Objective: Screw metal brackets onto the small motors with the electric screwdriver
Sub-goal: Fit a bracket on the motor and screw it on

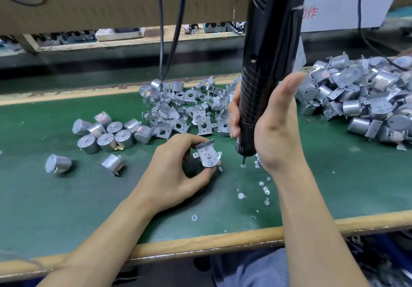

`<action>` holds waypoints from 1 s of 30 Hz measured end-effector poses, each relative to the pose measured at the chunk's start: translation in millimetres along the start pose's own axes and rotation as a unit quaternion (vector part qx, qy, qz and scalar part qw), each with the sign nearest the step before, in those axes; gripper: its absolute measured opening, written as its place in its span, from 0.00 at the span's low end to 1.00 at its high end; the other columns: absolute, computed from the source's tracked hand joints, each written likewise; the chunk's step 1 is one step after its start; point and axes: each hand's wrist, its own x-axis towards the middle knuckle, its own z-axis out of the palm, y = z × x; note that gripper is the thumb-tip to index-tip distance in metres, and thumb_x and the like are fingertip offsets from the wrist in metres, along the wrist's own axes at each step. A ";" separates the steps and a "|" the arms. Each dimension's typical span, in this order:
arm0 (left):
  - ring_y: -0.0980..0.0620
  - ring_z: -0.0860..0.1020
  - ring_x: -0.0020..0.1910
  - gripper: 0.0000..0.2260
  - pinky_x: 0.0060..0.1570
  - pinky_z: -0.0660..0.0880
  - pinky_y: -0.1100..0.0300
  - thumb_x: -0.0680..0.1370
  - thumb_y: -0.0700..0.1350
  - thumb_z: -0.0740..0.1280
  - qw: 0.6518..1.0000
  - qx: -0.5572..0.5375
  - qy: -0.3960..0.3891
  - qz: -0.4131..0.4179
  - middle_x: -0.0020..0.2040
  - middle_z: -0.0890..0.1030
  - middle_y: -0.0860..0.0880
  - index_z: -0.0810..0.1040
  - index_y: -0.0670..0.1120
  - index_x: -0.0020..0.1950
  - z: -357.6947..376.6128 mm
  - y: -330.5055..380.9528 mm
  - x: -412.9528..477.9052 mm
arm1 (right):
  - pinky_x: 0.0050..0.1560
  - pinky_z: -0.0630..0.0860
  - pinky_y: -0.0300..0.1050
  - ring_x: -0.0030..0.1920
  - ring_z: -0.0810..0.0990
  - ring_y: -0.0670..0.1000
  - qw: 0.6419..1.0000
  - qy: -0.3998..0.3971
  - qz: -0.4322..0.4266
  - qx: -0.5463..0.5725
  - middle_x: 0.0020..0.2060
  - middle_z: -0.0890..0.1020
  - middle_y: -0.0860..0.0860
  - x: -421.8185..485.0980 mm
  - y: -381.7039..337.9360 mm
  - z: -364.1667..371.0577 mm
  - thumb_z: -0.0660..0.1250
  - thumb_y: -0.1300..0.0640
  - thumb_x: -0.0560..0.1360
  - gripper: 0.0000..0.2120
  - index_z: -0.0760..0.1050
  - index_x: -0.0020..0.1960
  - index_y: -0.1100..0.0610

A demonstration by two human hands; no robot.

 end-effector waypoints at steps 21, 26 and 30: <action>0.59 0.73 0.31 0.14 0.34 0.65 0.71 0.64 0.48 0.79 0.996 -0.036 -0.081 -0.030 0.34 0.78 0.56 0.78 0.49 0.44 -0.7 2.4 -0.4 | 0.27 0.70 0.43 0.24 0.71 0.52 0.998 0.005 -0.029 0.060 0.27 0.74 0.50 9.2 10.4 38.1 0.53 0.23 0.64 0.34 0.74 0.38 0.54; 0.57 0.72 0.29 0.13 0.32 0.66 0.69 0.65 0.47 0.79 0.995 -0.044 -0.083 -0.031 0.32 0.78 0.55 0.78 0.49 0.43 -1.4 2.1 -0.7 | 0.28 0.71 0.43 0.25 0.72 0.52 0.998 0.005 -0.023 0.058 0.27 0.75 0.50 10.0 14.2 39.3 0.52 0.22 0.65 0.35 0.73 0.38 0.55; 0.56 0.71 0.29 0.13 0.31 0.66 0.68 0.65 0.48 0.79 0.995 -0.047 -0.081 -0.030 0.31 0.76 0.55 0.78 0.48 0.43 -1.5 1.2 -0.5 | 0.28 0.71 0.42 0.25 0.72 0.51 0.998 0.006 -0.012 0.059 0.27 0.75 0.49 10.5 16.5 37.8 0.53 0.22 0.64 0.36 0.73 0.38 0.55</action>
